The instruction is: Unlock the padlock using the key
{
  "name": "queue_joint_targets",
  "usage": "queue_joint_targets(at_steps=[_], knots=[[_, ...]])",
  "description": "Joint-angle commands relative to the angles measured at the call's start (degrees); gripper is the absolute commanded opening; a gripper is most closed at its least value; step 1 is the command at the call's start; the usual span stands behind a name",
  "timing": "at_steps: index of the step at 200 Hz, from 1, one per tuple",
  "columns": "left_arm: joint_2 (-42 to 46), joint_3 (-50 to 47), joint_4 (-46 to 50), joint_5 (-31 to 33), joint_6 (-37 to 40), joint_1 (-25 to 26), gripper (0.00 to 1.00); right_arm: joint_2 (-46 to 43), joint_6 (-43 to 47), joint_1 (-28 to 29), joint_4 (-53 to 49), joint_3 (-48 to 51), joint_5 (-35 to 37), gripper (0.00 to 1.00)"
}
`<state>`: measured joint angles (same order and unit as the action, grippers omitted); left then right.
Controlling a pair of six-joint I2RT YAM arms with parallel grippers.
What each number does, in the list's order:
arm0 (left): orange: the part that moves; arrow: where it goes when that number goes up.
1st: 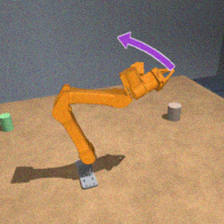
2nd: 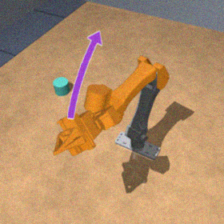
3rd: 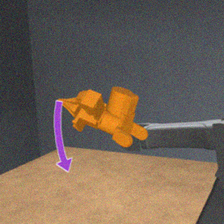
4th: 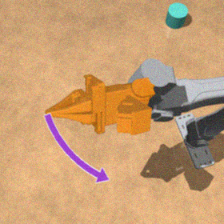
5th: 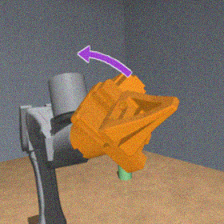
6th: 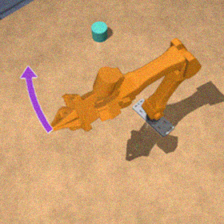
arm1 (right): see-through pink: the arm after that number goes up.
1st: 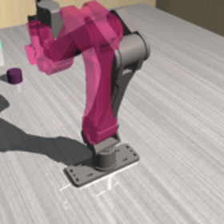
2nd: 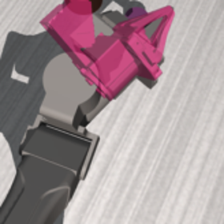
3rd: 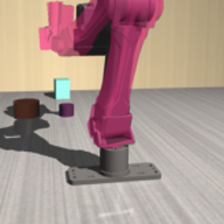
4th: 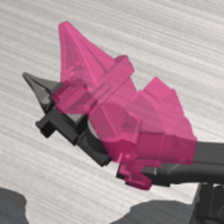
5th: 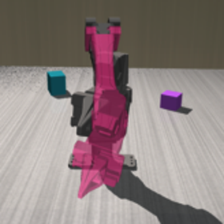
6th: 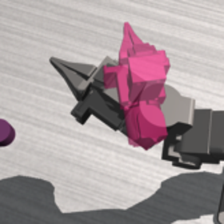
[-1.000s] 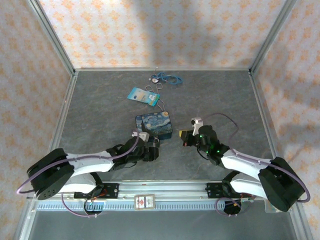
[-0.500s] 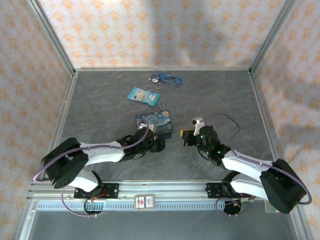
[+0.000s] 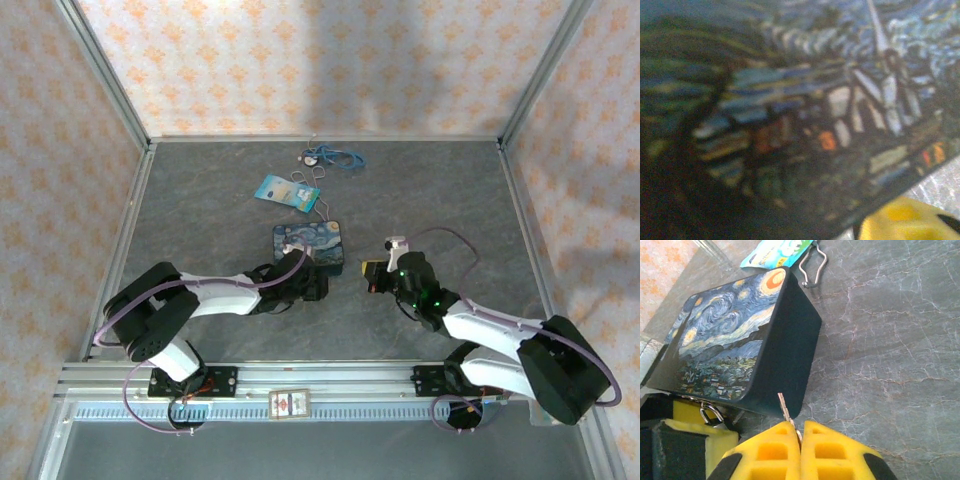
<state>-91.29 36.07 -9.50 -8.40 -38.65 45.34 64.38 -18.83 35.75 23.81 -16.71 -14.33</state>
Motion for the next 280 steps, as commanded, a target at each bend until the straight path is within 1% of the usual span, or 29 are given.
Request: queue_joint_targets(at_steps=[1, 14, 48, 78, 91, 109, 129, 147, 159, 187, 215, 238, 280], knots=[[-5.67, 0.51, -2.94, -3.21, 0.85, -0.75, 0.44, 0.9, 1.14, 0.16, -0.18, -1.49, 1.35, 0.0], [-5.25, 0.35, -3.07, -3.38, 0.85, -0.89, 0.4, 1.55, 0.94, 0.12, -0.15, -1.72, 0.94, 0.0], [-2.32, 0.22, -2.9, -4.24, 0.88, -1.34, 0.21, 2.9, -1.11, 0.18, 1.34, -0.89, -2.66, 0.0], [0.37, 1.14, -2.3, -7.18, -1.19, -2.07, 0.12, 2.95, -4.61, 0.11, 5.25, 1.41, -7.66, 0.0], [1.55, 1.03, -3.88, -9.13, -3.89, -2.52, 0.11, 4.46, -6.53, 0.2, 7.36, 2.19, -10.46, 0.0], [3.0, -0.99, -9.99, -12.24, -8.95, -3.28, 0.1, 5.51, -9.23, 0.29, 10.34, 3.23, -12.82, 0.0], [4.15, -3.22, -15.36, -13.86, -14.23, -3.86, 0.09, 7.1, -12.75, 0.29, 14.06, 4.13, -14.99, 0.0], [5.57, -4.81, -18.72, -13.56, -17.59, -4.16, 0.08, 8.87, -15.1, 0.38, 17.3, 4.61, -17.28, 0.0], [6.6, -5.83, -20.48, -12.84, -19.52, -4.34, 0.0, 9.75, -16.27, 0.42, 19.55, 4.84, -18.6, 0.0], [8.04, -8.8, -26.8, -12.2, -24.27, -5.08, 0.0, 11.68, -18.41, 0.38, 23.78, 4.42, -21.55, 0.0], [6.88, -11.11, -34.94, -13.22, -29.1, -5.26, 0.0, 14.02, -21.03, 0.49, 29.18, 4.61, -24.09, 0.0], [6.21, -12.59, -39.9, -13.33, -31.42, -5.27, 0.0, 16.76, -23.84, 0.76, 34.73, 5.18, -25.43, 0.0], [6.38, -13.15, -41.22, -12.7, -31.97, -5.26, 0.0, 23.31, -29.16, 1.45, 46.12, 5.33, -26.09, 0.0]])
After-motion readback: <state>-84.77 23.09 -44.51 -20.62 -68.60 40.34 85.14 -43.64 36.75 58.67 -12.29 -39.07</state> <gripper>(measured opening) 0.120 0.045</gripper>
